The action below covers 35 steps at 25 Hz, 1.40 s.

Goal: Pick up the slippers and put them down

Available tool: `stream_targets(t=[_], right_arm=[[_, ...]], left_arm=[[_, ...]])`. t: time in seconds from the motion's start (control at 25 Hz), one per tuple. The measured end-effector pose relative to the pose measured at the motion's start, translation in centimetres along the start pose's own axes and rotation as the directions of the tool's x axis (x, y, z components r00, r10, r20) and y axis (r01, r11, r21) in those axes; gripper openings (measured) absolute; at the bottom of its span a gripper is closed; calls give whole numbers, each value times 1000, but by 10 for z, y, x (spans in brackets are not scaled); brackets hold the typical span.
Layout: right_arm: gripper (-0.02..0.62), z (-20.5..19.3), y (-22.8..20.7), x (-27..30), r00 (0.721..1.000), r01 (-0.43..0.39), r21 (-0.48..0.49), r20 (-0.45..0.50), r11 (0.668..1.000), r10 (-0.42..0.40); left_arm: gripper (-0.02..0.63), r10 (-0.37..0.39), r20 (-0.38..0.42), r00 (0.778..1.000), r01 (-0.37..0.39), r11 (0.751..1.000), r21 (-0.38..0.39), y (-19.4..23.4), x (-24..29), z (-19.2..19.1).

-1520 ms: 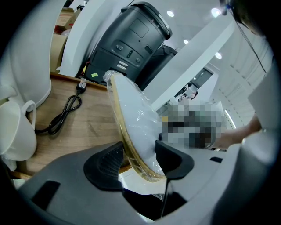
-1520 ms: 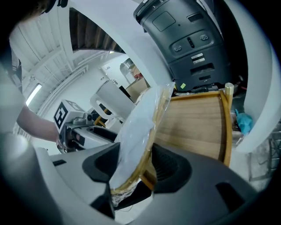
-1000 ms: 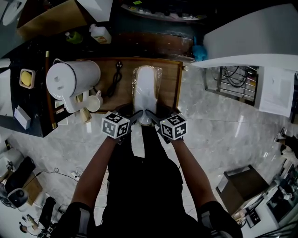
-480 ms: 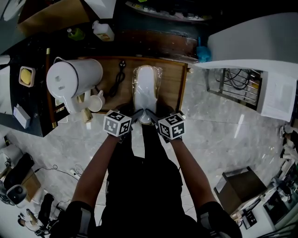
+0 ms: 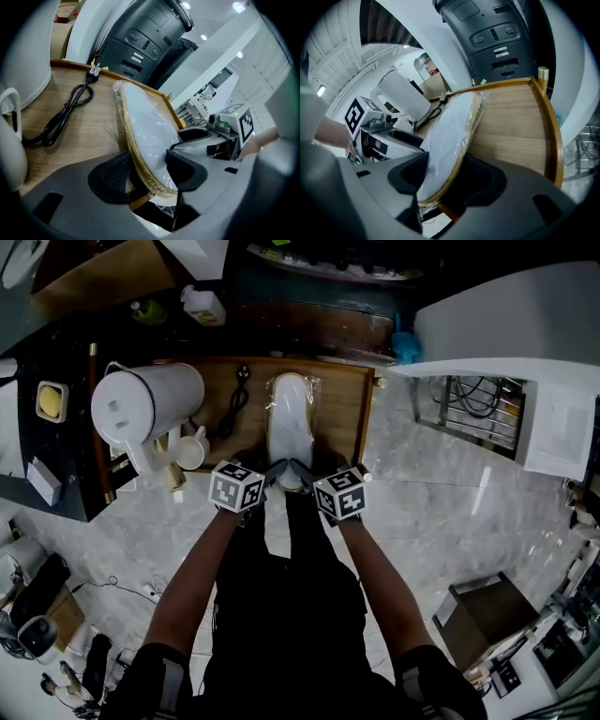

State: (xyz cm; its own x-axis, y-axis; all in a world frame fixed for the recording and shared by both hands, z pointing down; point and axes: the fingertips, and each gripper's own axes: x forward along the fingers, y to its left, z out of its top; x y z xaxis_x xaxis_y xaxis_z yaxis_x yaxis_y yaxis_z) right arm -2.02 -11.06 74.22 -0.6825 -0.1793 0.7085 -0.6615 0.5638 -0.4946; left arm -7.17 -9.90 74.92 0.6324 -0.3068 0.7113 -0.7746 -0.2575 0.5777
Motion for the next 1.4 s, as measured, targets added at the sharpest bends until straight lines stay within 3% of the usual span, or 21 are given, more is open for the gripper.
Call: stream_targets(t=[0.28,0.52,1.4], right_arm=[[242,1,-2,-1,998,67,-54,11,996,-66],[270,4,-3,-4,994,108,-83,20,991,-107],[268,33,18,-49,992,53,-64,121,997,-45]], left_arm=[[302,108,-14,994,-104,984,147,7,0,4],[331,158,-15,987,-152,970,190,9,-3,7],[330,78,96,992,-93,981,171,-34,-37,38]])
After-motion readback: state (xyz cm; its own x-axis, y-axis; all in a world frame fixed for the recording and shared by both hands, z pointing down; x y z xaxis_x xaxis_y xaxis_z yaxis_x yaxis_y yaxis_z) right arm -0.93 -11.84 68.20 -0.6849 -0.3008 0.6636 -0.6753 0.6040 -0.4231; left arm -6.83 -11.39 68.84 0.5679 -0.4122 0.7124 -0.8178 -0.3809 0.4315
